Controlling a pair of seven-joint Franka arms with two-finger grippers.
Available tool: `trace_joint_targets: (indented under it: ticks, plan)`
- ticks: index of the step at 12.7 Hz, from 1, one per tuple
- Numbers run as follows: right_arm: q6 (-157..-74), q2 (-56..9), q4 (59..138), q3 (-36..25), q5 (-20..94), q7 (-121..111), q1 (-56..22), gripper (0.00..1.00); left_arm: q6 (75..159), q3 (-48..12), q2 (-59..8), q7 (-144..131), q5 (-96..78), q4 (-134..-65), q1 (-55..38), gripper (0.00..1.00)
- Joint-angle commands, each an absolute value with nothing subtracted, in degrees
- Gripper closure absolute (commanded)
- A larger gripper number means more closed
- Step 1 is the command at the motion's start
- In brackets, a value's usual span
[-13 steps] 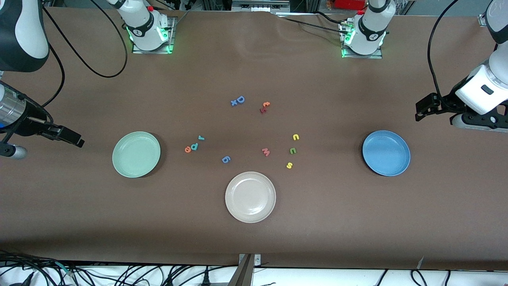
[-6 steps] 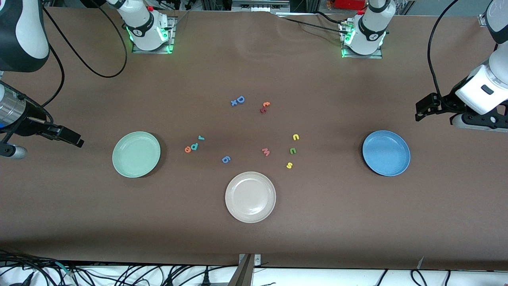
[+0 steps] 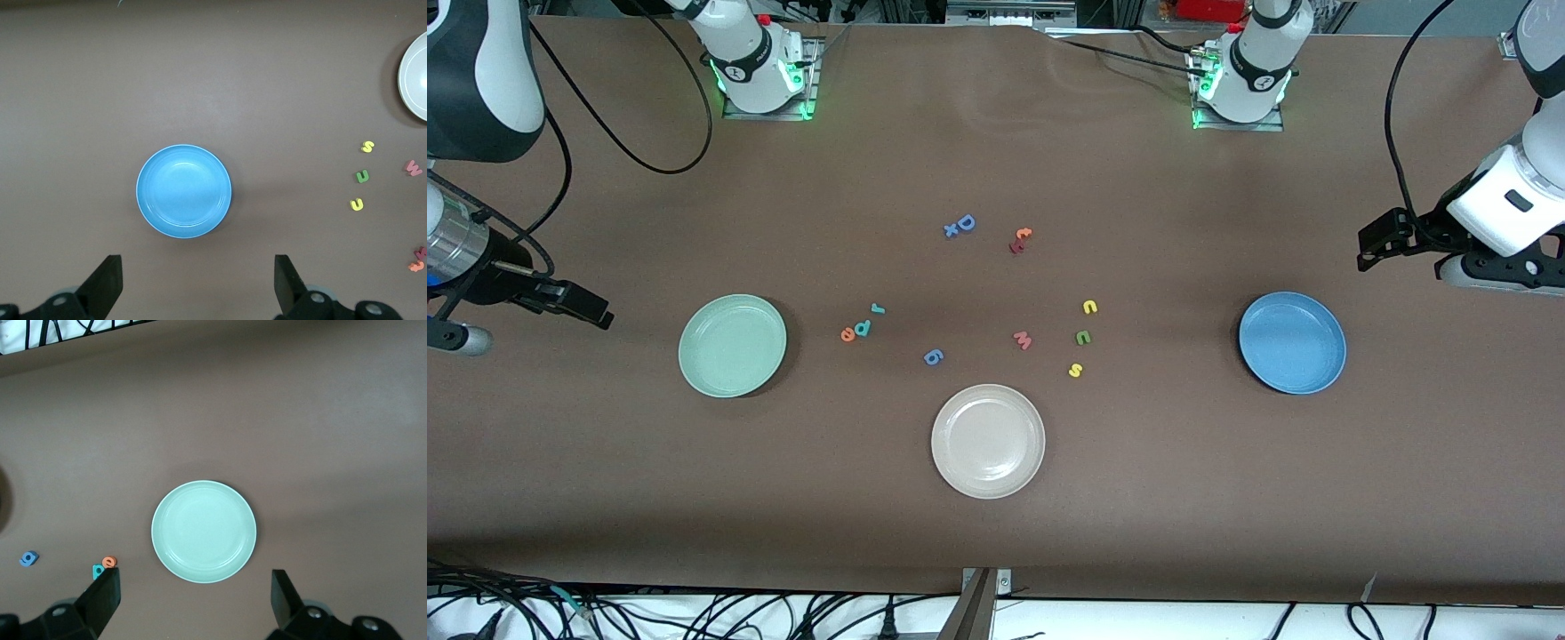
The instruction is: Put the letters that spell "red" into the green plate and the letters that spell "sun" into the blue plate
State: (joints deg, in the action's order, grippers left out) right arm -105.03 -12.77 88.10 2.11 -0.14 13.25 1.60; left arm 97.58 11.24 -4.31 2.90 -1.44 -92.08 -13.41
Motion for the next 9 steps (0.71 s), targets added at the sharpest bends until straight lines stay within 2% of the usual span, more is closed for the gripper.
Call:
trace_joint_targets:
  ticks: [1,9]
  plan:
    - [-104.5,-12.2,88.2,2.5,-1.1,12.8,1.8,0.0,96.5,11.3,-3.8,3.2,-2.9,-91.8,-13.1,0.0]
    - [-104.6,-12.7,88.3,2.4,-1.2,12.9,1.8,0.0,96.5,11.3,-3.8,3.2,-2.9,-91.8,-13.1,0.0]
